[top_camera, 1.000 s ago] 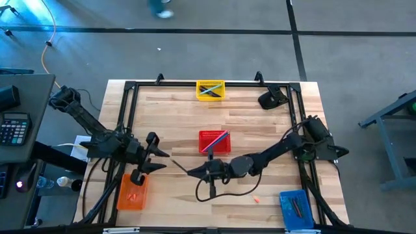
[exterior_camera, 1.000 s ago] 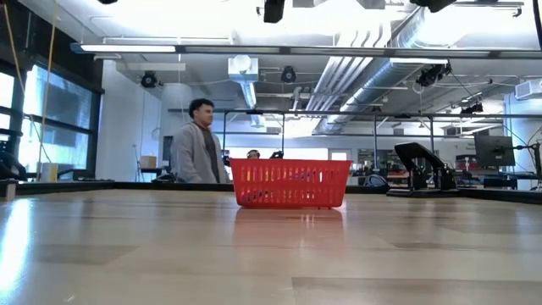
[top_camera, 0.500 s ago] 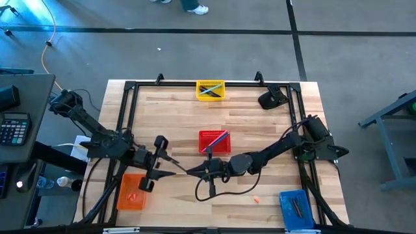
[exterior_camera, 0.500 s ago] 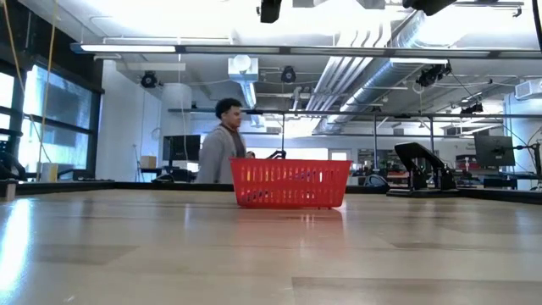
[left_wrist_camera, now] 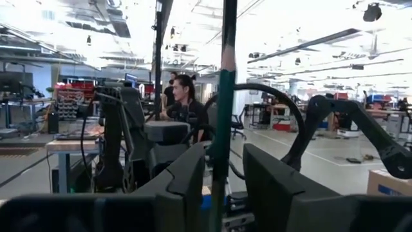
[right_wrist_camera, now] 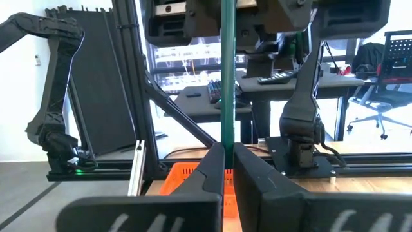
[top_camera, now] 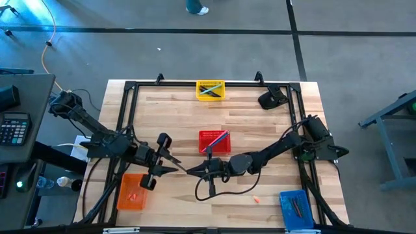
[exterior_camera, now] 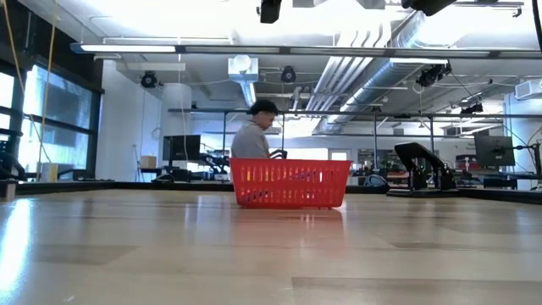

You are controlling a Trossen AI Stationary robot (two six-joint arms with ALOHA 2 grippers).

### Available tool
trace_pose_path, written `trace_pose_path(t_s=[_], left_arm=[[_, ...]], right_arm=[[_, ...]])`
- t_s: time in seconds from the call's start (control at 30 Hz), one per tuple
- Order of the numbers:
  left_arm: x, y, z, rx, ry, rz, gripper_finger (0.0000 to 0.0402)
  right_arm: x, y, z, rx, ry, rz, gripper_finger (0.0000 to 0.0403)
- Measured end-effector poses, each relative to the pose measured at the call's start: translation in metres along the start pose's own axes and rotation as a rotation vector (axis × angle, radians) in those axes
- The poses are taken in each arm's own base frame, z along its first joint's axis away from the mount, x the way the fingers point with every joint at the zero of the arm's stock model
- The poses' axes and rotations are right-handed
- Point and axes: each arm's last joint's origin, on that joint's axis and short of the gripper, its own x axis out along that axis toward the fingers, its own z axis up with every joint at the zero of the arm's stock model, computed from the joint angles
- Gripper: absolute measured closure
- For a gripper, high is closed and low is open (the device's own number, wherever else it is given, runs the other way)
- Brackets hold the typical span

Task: Sort crayons/erasers/pens/pencils in bins
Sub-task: Put the green pencil into the red bin

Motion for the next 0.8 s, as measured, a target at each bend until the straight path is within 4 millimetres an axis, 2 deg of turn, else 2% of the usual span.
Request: trace_pose_path(t_s=[0.23,0.37,0.5,0.67,0.8], left_arm=[[0.000,0.001,0.001,0.025,-0.006,0.001,0.0382],[0.000,0.001,0.001,0.048,-0.008,0.004,0.0390],[-0.001,0.002,0.003,0.046,-0.016,0.009,0.0396],[-0.005,0.005,0.010,0.061,-0.016,0.058,0.0398],[-0.010,0.009,0.012,0.066,0.028,0.121,0.0399]], right_arm=[[0.000,0.001,0.000,0.003,0.000,0.001,0.0402],[0.000,0.000,0.000,0.007,-0.002,-0.018,0.0385],[0.000,0.000,-0.002,0.001,0.021,-0.024,0.0340],[-0.001,0.000,-0.008,0.009,0.077,-0.065,0.0258],[-0.009,0.005,-0.005,-0.089,0.189,-0.109,0.0204]])
